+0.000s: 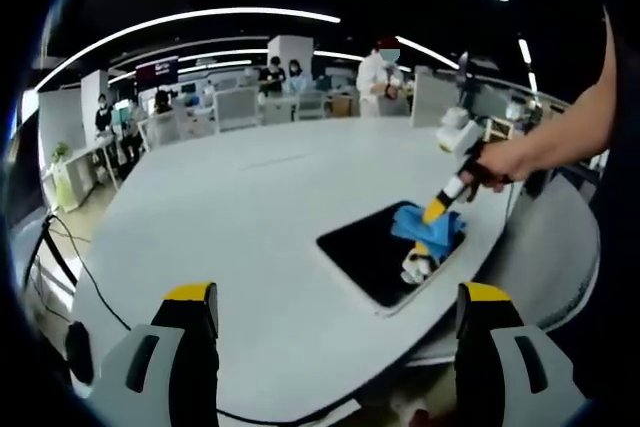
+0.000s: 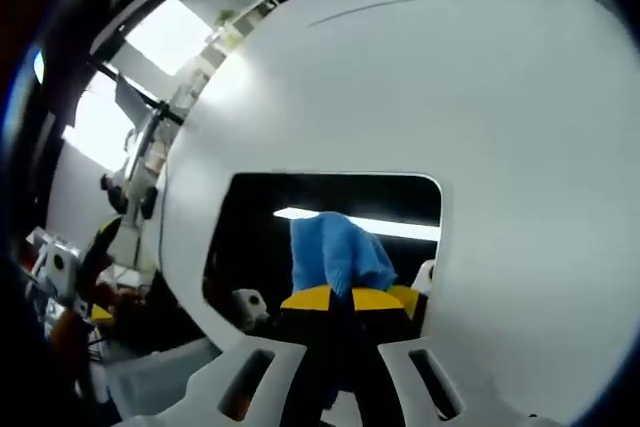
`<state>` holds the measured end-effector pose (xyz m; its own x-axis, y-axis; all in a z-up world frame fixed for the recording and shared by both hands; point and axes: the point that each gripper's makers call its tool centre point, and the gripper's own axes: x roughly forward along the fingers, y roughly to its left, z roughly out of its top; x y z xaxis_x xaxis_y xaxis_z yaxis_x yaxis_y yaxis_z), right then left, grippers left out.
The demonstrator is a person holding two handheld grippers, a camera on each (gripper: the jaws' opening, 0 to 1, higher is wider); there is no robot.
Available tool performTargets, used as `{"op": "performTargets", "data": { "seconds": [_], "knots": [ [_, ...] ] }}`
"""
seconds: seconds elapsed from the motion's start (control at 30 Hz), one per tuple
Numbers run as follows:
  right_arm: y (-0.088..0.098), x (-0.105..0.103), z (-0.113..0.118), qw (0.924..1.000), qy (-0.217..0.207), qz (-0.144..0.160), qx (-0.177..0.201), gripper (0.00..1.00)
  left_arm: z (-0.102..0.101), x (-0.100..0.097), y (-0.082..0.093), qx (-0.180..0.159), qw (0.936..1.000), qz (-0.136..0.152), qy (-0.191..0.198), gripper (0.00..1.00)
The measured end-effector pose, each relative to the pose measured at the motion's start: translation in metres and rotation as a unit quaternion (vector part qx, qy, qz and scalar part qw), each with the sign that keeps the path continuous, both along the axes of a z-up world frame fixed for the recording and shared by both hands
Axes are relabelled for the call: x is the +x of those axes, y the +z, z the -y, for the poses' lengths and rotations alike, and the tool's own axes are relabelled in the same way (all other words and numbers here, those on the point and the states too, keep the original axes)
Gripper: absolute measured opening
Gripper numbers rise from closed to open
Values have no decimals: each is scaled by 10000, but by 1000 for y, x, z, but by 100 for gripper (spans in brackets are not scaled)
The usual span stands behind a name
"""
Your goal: Wipe the mirror surface with the cleaning cloth until all visible marks leave the cleaned area.
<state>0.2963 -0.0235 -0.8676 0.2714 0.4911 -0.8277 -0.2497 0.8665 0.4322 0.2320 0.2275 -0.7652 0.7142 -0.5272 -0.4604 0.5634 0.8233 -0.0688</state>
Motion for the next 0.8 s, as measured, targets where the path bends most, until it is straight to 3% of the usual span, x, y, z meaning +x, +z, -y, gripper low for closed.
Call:
{"op": "performTargets", "data": {
  "seconds": [0.23, 0.8],
  "knots": [
    [-1, -9, 0, 9999, -108, -23, 61, 0, 3, -3, -6, 75, 9999, -132, -67, 100],
    [-2, -35, 2, 9996, -212, -77, 148, 0, -5, -2, -11, 172, 9996, -138, -189, 100]
  ]
}}
